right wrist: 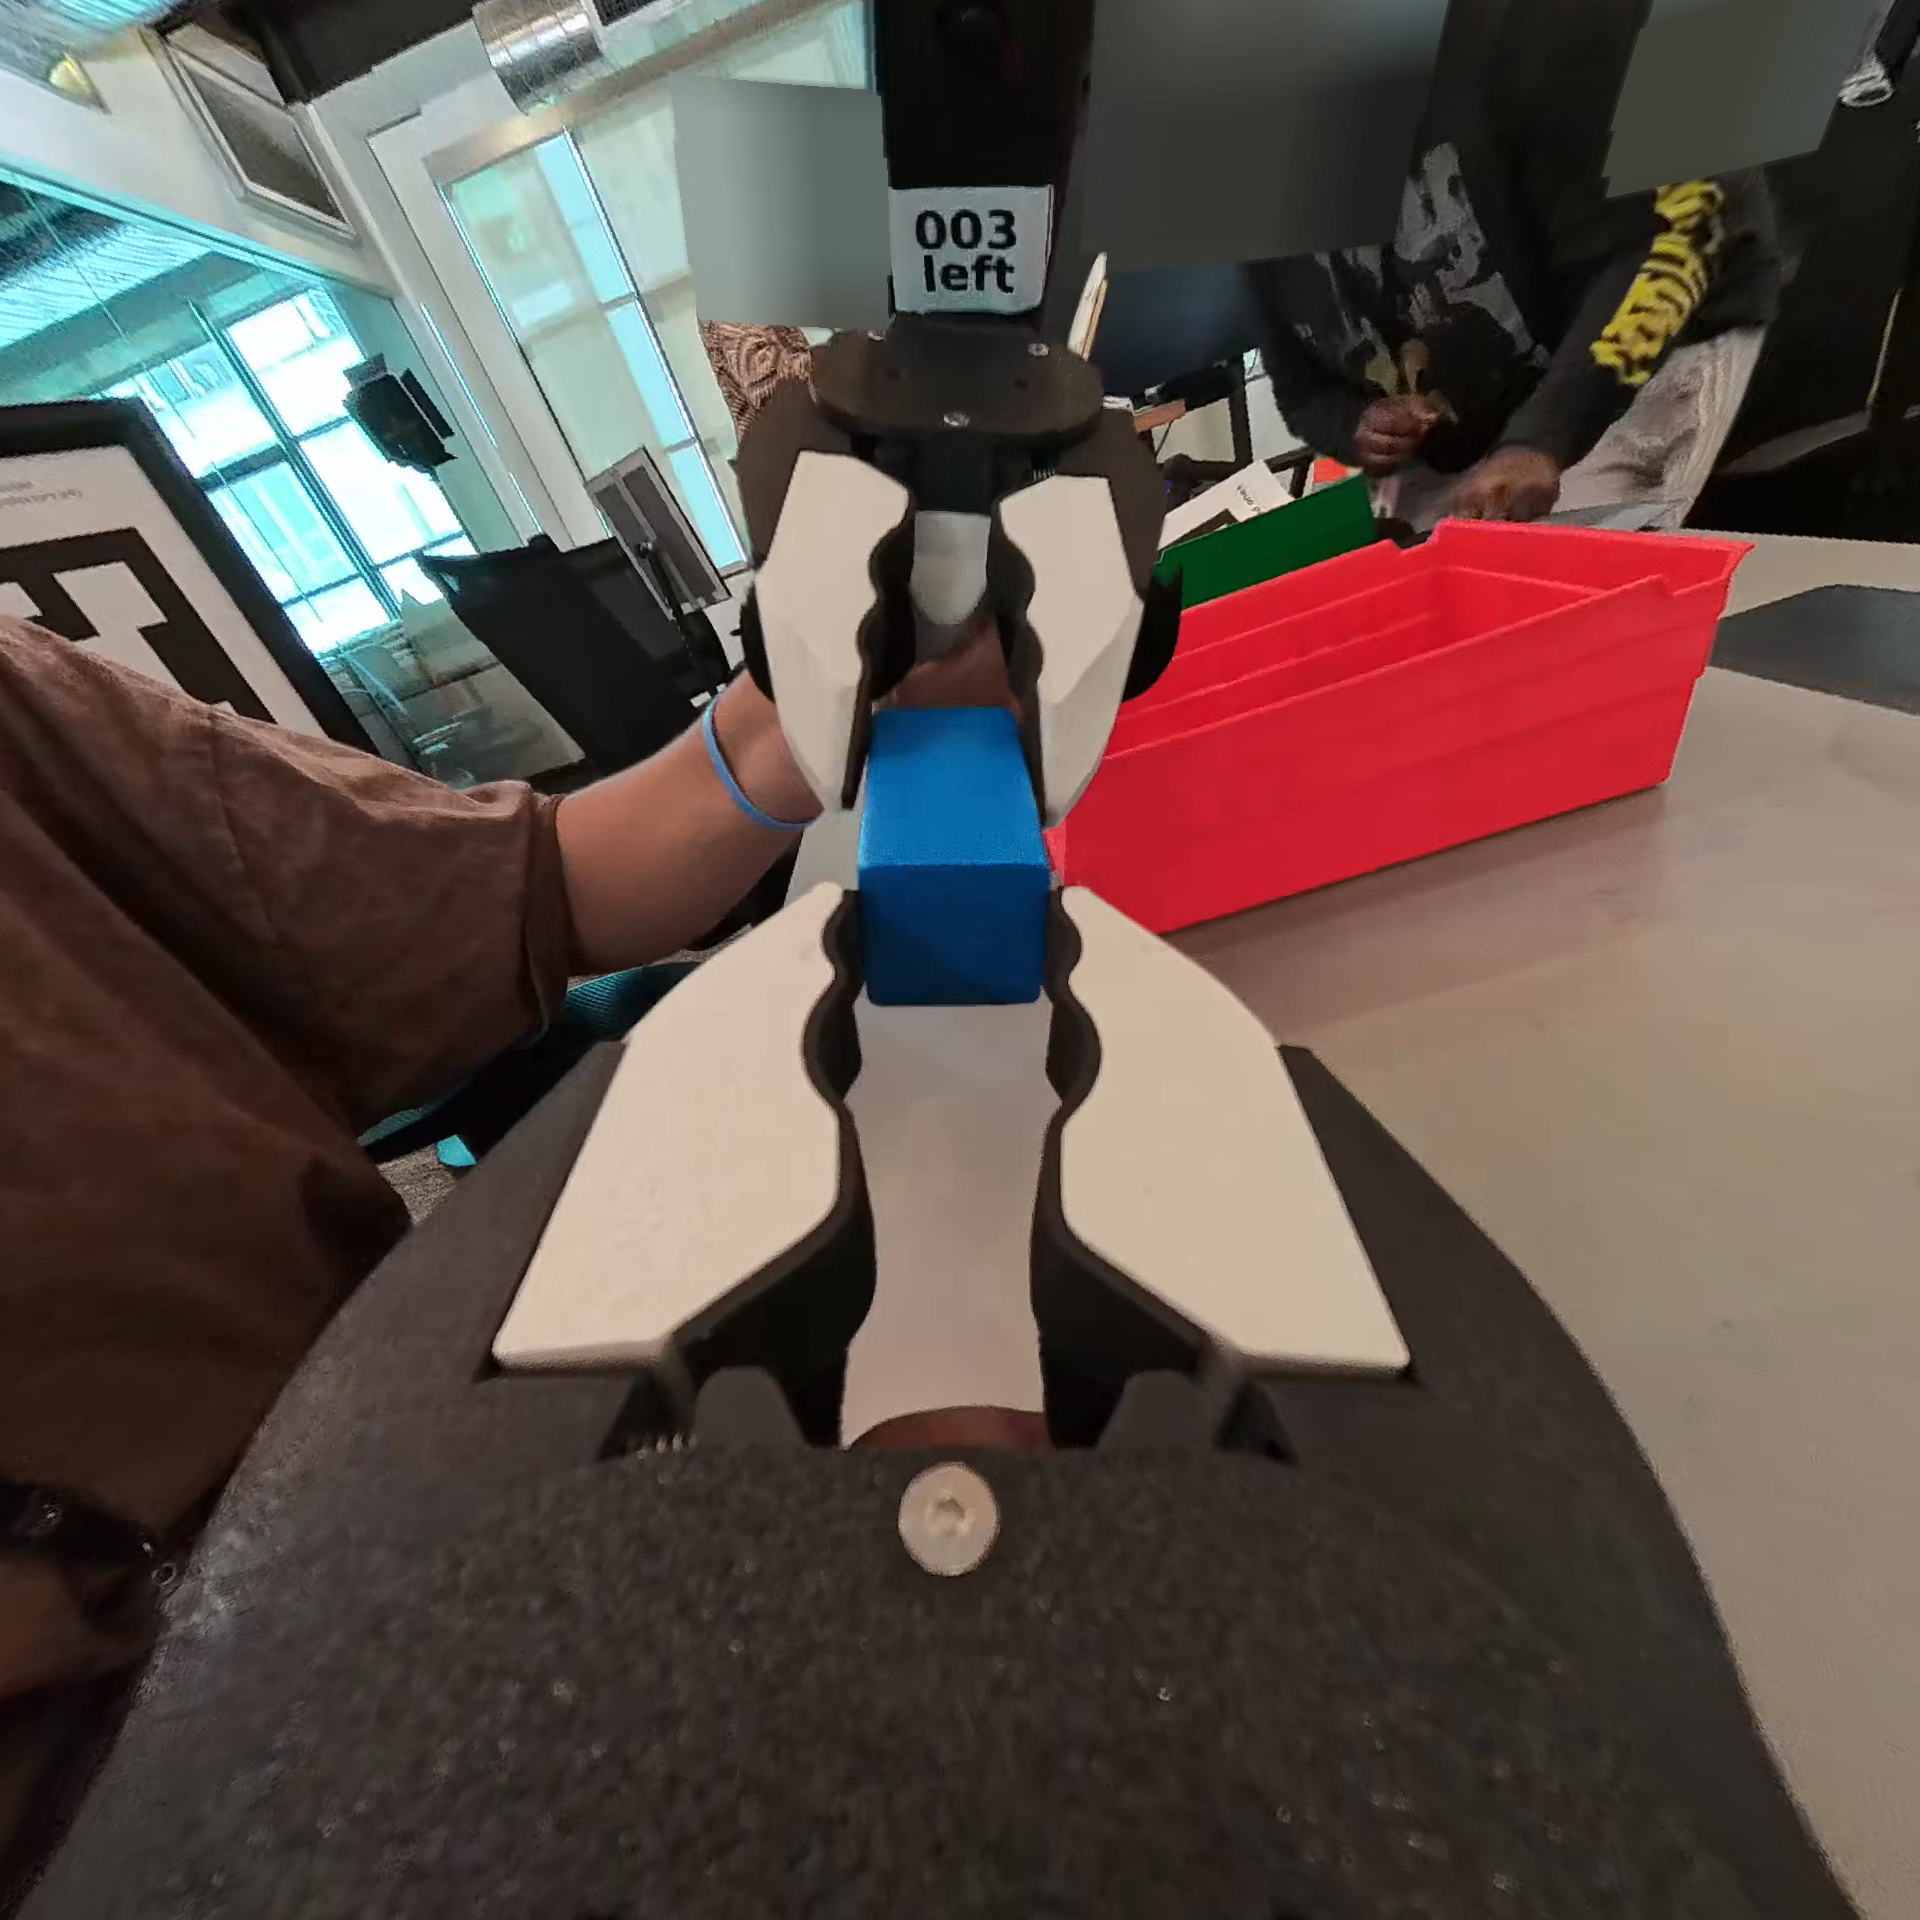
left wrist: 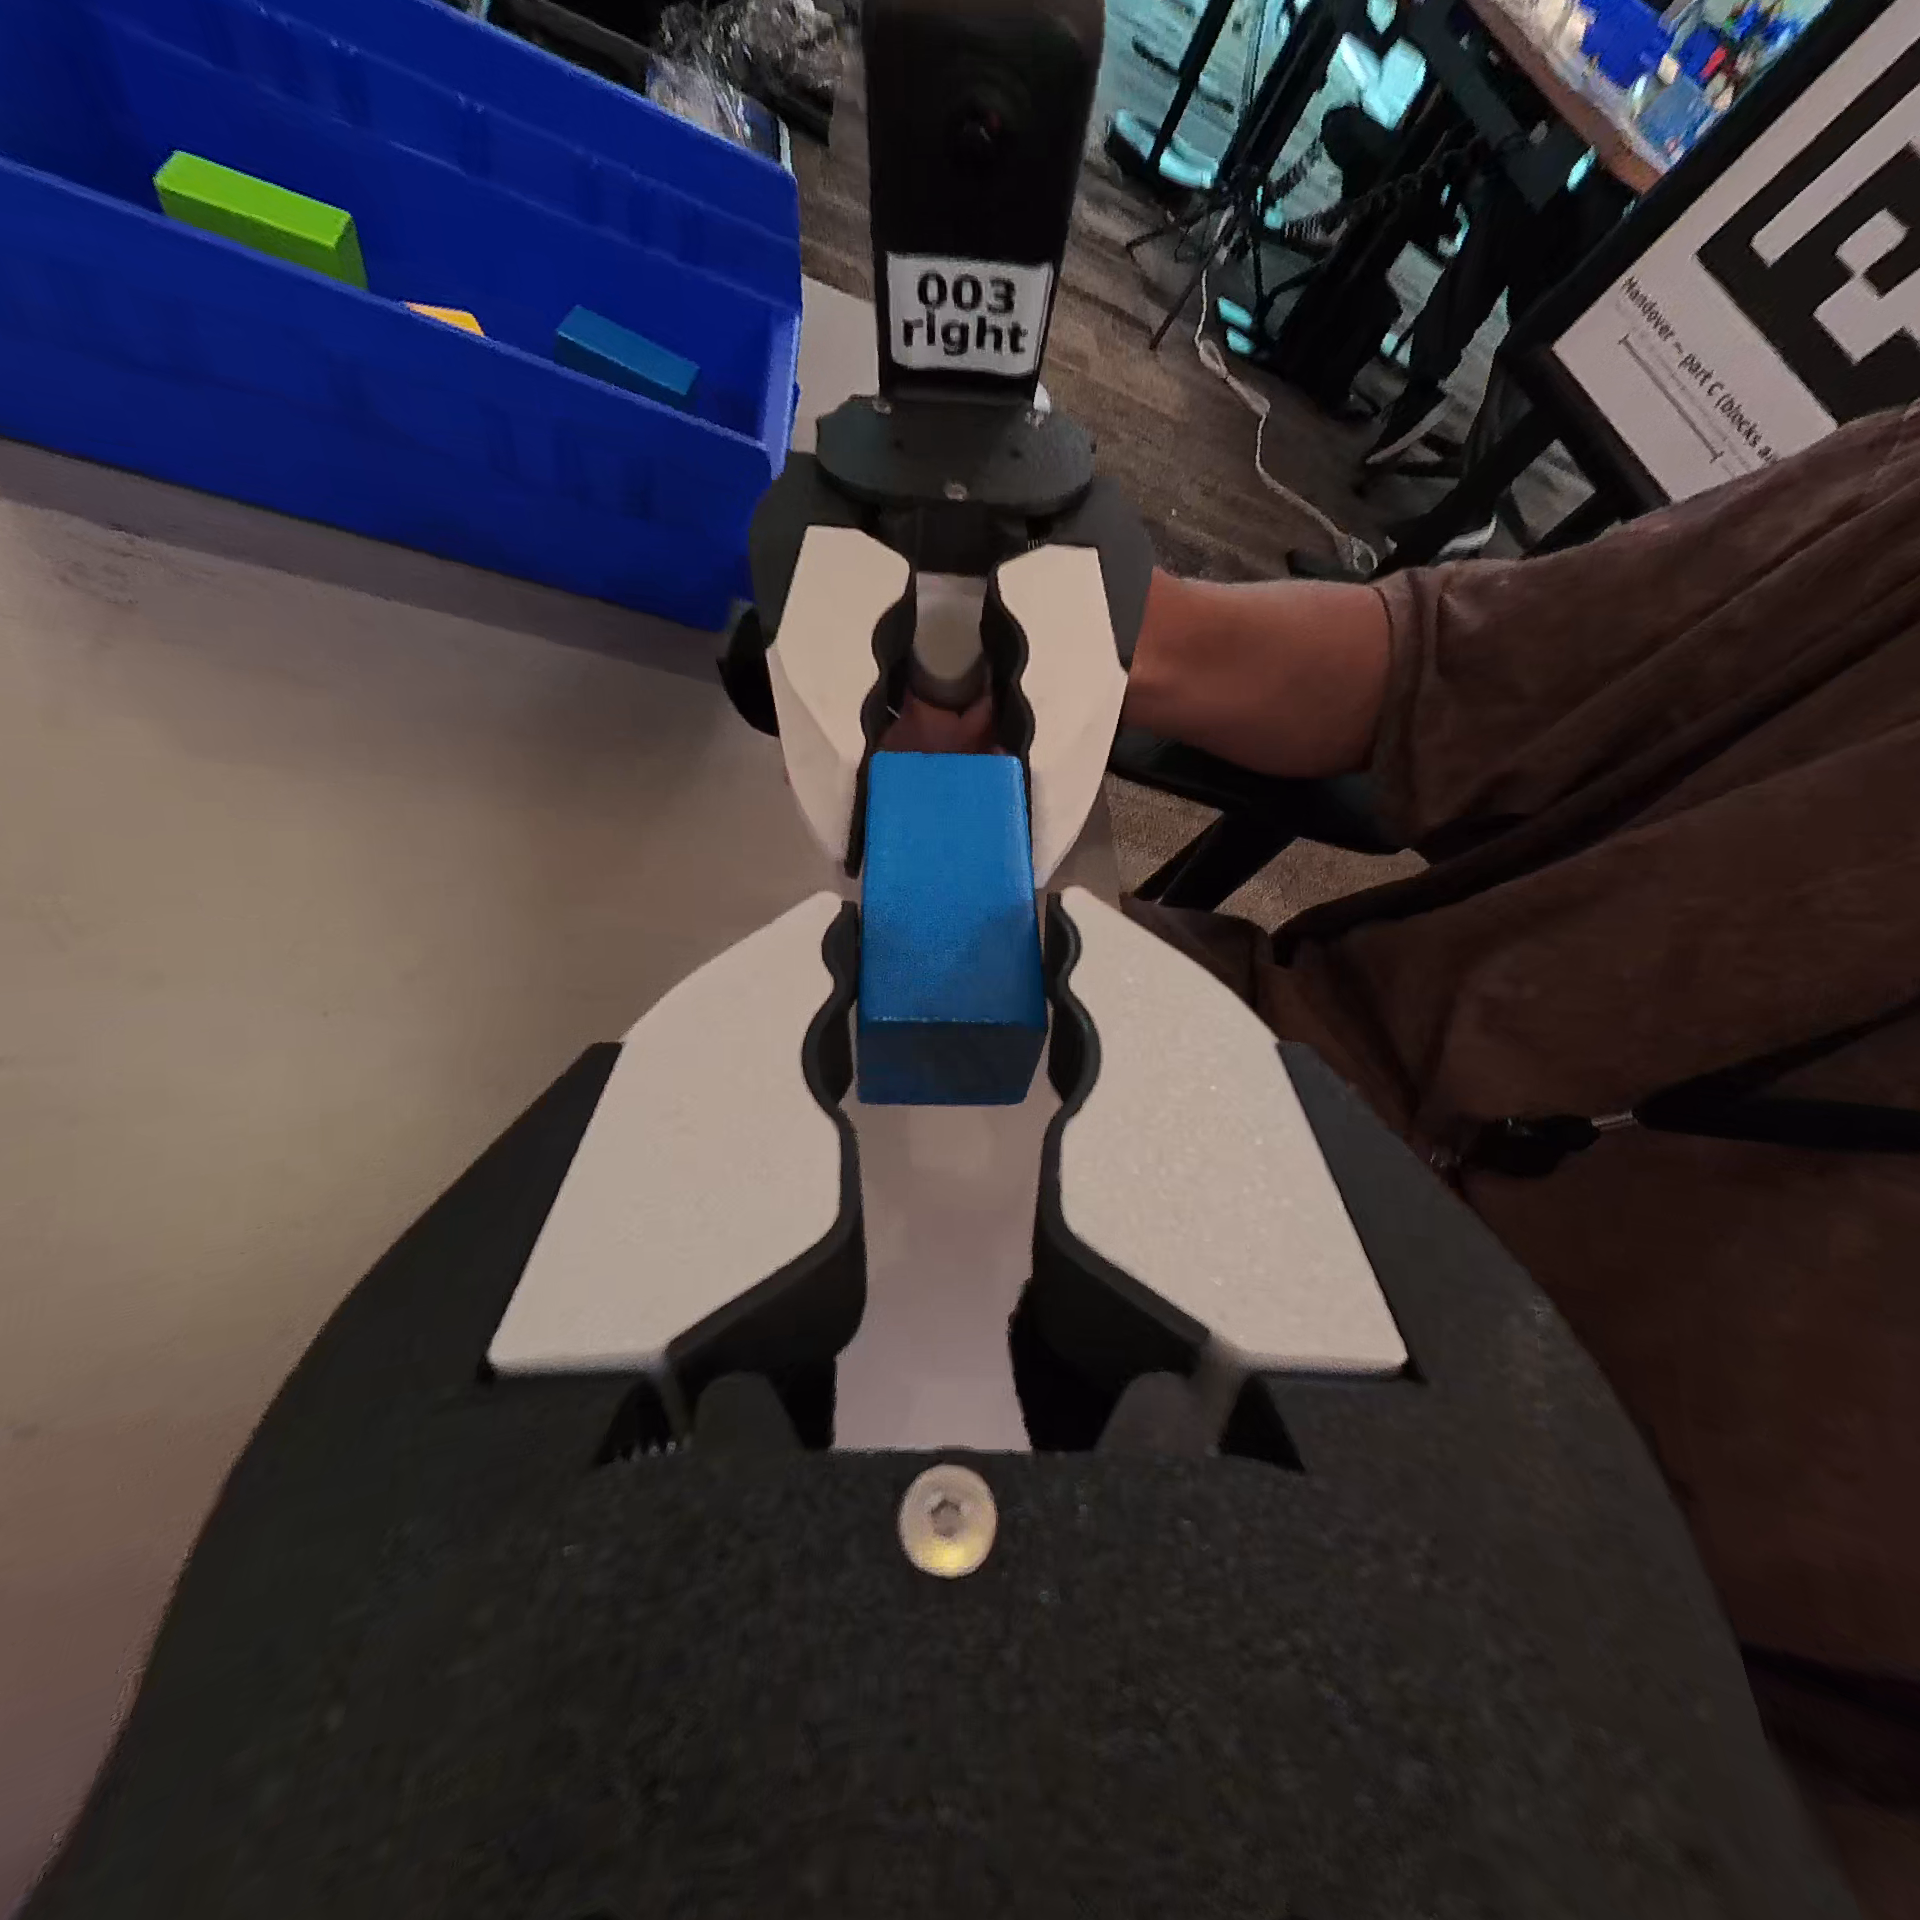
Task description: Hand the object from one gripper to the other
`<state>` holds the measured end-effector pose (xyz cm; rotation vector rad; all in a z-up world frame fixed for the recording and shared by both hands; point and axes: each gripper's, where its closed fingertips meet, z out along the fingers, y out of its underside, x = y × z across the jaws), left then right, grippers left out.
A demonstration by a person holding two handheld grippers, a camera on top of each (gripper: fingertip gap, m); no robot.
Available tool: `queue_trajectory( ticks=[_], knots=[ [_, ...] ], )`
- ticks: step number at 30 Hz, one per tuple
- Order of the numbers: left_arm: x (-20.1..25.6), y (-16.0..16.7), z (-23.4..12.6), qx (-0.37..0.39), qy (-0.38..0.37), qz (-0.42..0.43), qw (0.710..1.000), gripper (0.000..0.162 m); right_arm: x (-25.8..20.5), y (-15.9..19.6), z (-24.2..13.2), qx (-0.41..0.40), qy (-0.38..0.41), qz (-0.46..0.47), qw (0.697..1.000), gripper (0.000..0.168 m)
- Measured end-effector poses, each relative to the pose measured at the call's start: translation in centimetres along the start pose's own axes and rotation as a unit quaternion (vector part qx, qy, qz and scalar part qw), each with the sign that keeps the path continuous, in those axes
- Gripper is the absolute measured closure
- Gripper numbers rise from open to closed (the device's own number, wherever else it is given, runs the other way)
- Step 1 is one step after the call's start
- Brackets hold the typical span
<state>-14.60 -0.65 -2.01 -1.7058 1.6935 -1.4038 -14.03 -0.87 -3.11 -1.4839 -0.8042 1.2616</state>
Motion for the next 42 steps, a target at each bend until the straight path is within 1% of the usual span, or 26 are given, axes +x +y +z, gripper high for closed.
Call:
queue_trajectory(
  ticks=[2,3,5,6,7,9,10,12,14,15,17,20,22,24,27,31,34,39,42],
  knots=[
    [0.2,-0.7,-0.4,0.041,-0.006,-0.016,0.999,0.129,-0.2,-0.3,-0.1,-0.001,-0.006,-0.001,1.0,0.135],
    [0.2,-0.9,-0.8,0.064,-0.019,-0.022,0.998,0.126,-0.3,-0.3,-0.3,-0.014,-0.004,-0.008,1.0,0.135],
    [-0.8,-0.2,-2.0,0.094,-0.089,-0.033,0.991,0.102,-0.1,-1.1,-1.5,-0.028,0.016,-0.036,0.999,0.135],
    [-1.4,1.0,-2.6,0.092,-0.135,-0.038,0.986,0.095,0.1,-2.0,-2.6,-0.027,0.03,-0.048,0.998,0.135],
    [-1.8,2.6,-3.1,0.088,-0.176,-0.044,0.979,0.093,0.5,-3.3,-4.1,-0.022,0.052,-0.062,0.996,0.135],
    [-1.4,6.0,-3.1,0.101,-0.221,-0.066,0.968,0.097,1.8,-6.9,-8.2,0.002,0.121,-0.092,0.988,0.135],
    [-0.8,7.9,-2.6,0.108,-0.224,-0.084,0.965,0.1,2.6,-9.0,-10.7,0.018,0.166,-0.106,0.98,0.135],
    [0.4,11.5,-1.2,0.12,-0.218,-0.132,0.959,0.102,5.0,-12.5,-16.3,0.034,0.278,-0.133,0.951,0.135],
    [1.6,13.8,0.3,0.149,-0.194,-0.183,0.952,0.104,7.8,-14.2,-21.7,0.03,0.381,-0.134,0.914,0.135],
    [2.0,14.6,1.0,0.158,-0.18,-0.206,0.949,0.106,9.3,-14.3,-23.8,0.025,0.42,-0.115,0.9,0.135],
    [2.4,15.6,2.0,0.142,-0.169,-0.226,0.949,0.105,12.3,-13.0,-26.3,0.001,0.467,-0.069,0.882,0.135],
    [2.1,14.4,1.5,0.153,-0.195,-0.192,0.95,0.107,17.6,-8.9,-27.7,-0.085,0.5,0.001,0.862,0.135],
    [2.2,13.9,1.5,0.159,-0.184,-0.187,0.952,0.107,20.9,-5.8,-27.6,-0.151,0.501,0.037,0.851,0.135],
    [2.1,14.1,1.6,0.16,-0.183,-0.193,0.951,0.107,23.1,-2.7,-27.0,-0.224,0.485,0.062,0.843,0.135],
    [1.7,14.7,1.5,0.151,-0.196,-0.194,0.949,0.108,25.1,0.1,-25.8,-0.287,0.457,0.079,0.838,0.135],
    [1.2,14.7,0.7,0.161,-0.201,-0.201,0.945,0.108,26.4,1.9,-25.1,-0.345,0.438,0.083,0.826,0.135],
    [1.1,14.8,0.6,0.165,-0.193,-0.208,0.944,0.108,26.7,2.7,-25.6,-0.392,0.433,0.078,0.808,0.135],
    [1.2,15.1,1.0,0.149,-0.201,-0.195,0.948,0.108,26.3,2.4,-25.3,-0.365,0.424,0.092,0.824,0.135],
    [1.2,15.3,1.4,0.136,-0.203,-0.19,0.951,0.108,25.7,3.1,-25.8,-0.375,0.427,0.099,0.817,0.135]
  ],
)
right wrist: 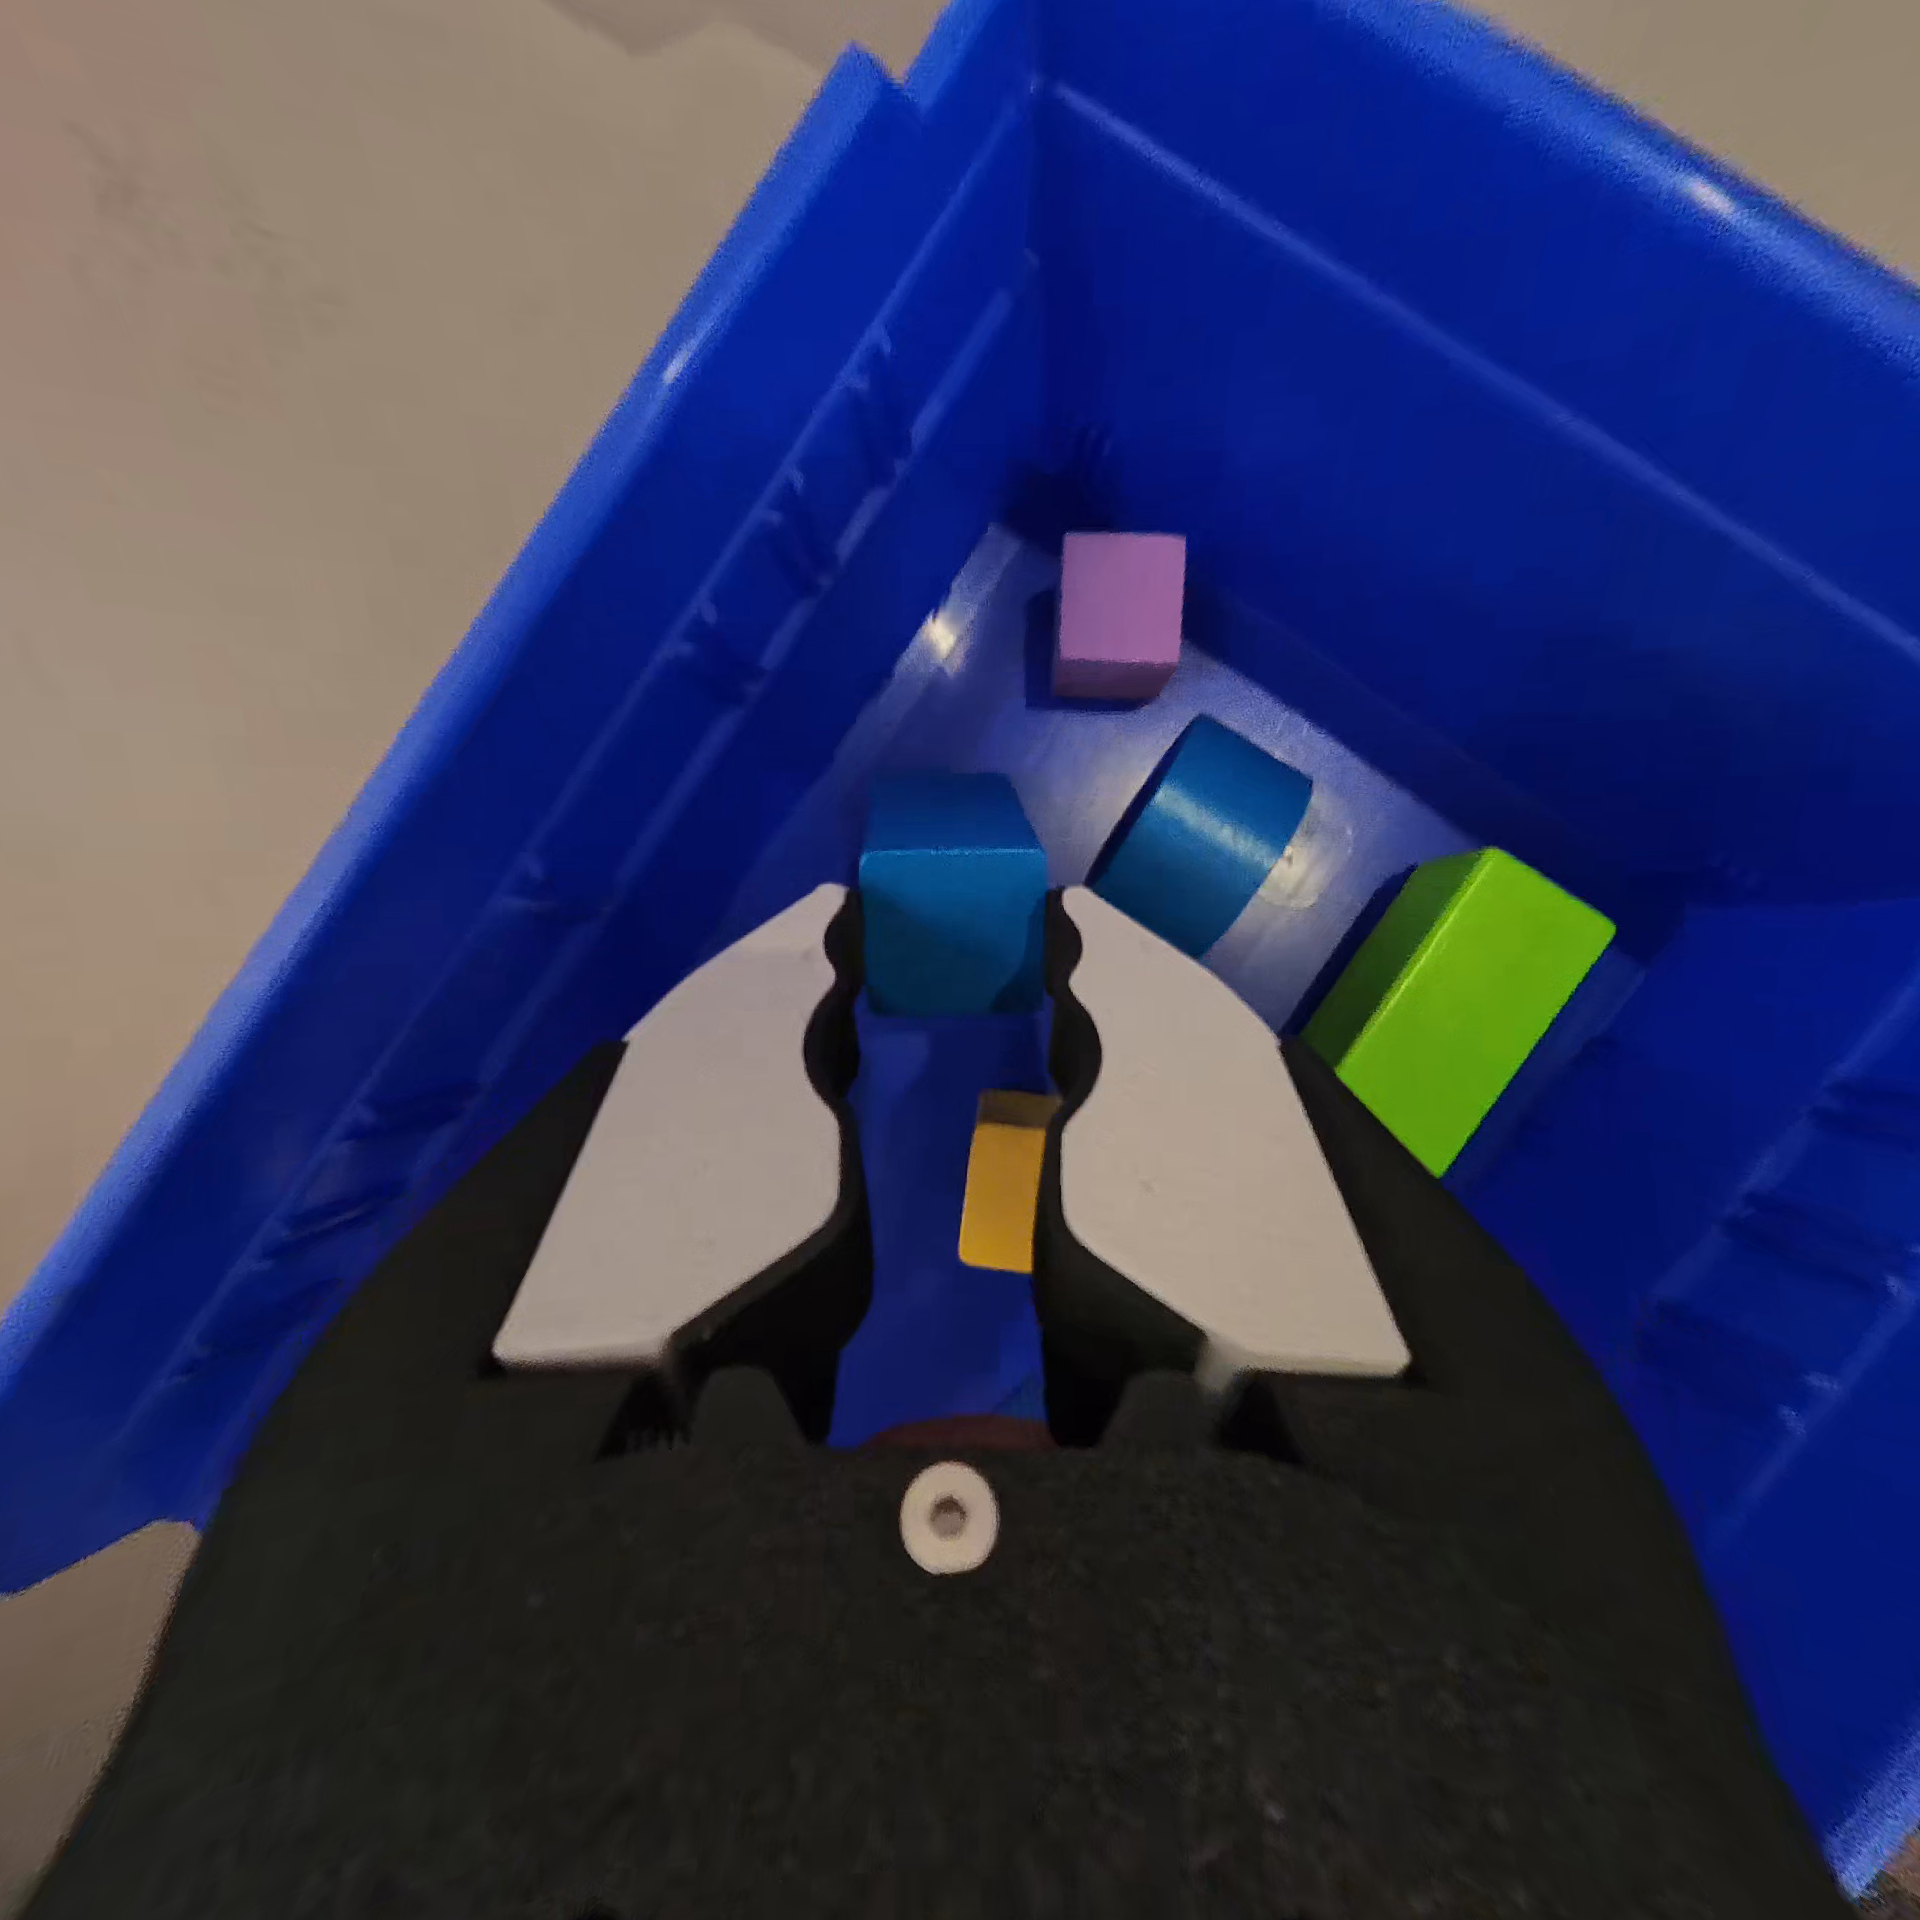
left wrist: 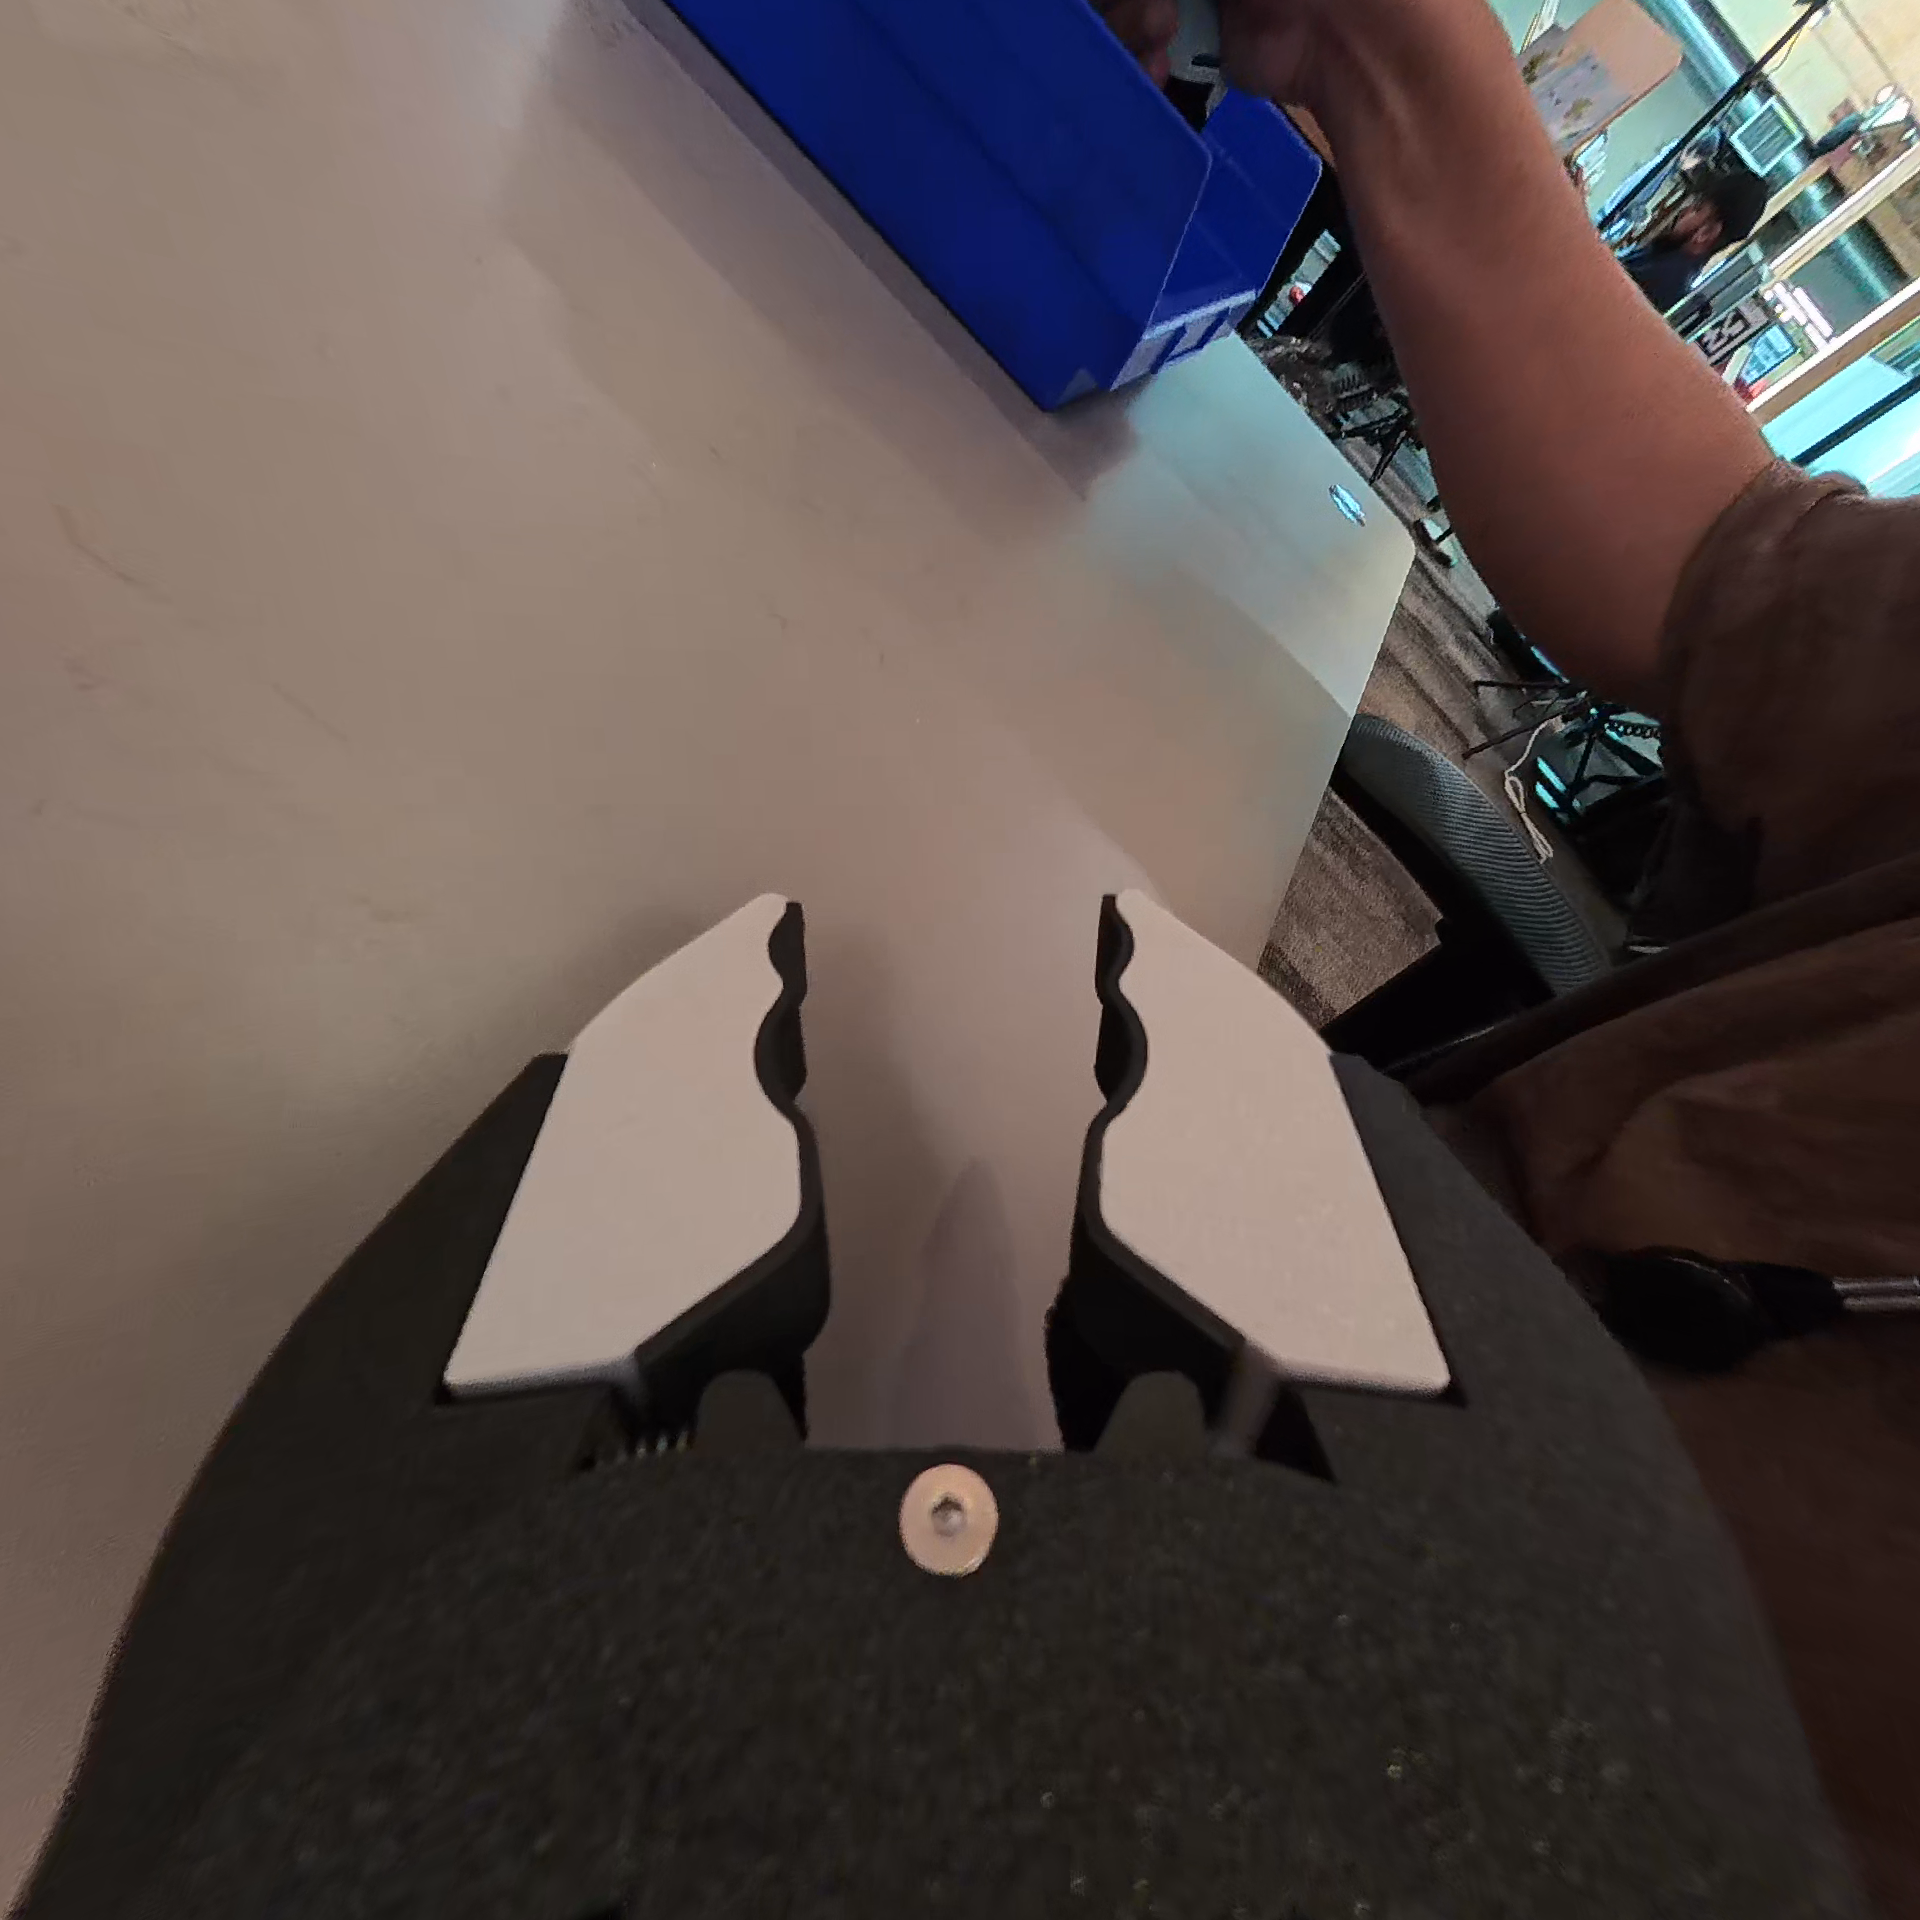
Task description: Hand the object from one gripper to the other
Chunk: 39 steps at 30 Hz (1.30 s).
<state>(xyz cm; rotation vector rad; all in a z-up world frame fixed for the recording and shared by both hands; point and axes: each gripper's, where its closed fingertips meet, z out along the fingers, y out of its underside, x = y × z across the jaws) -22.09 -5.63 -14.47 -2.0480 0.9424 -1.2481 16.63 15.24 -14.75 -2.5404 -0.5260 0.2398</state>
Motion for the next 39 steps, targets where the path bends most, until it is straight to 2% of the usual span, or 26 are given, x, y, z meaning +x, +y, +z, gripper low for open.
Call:
queue_trajectory(
  ticks=[4,8,20,35,39],
  knots=[
    [0.3,0.2,0.2,-0.007,0.006,0.0,1.0,0.108,-0.6,2.3,-0.4,-0.055,-0.002,0.0,0.998,0.135],
    [0.4,0.3,0.5,-0.012,0.011,0.001,1.0,0.108,-1.1,3.1,-0.5,-0.086,-0.003,-0.002,0.996,0.134],
    [1.0,1.1,0.5,-0.029,0.007,0.019,0.999,0.108,-0.2,3.6,1.8,-0.105,0.001,0.034,0.994,0.135],
    [0.9,1.1,0.5,-0.029,0.007,0.016,0.999,0.108,0.1,4.6,2.1,-0.187,-0.027,0.054,0.981,0.137],
    [0.7,1.0,0.2,-0.024,0.004,0.014,1.0,0.108,-0.1,4.1,1.2,-0.164,-0.023,0.048,0.985,0.131]
  ],
)
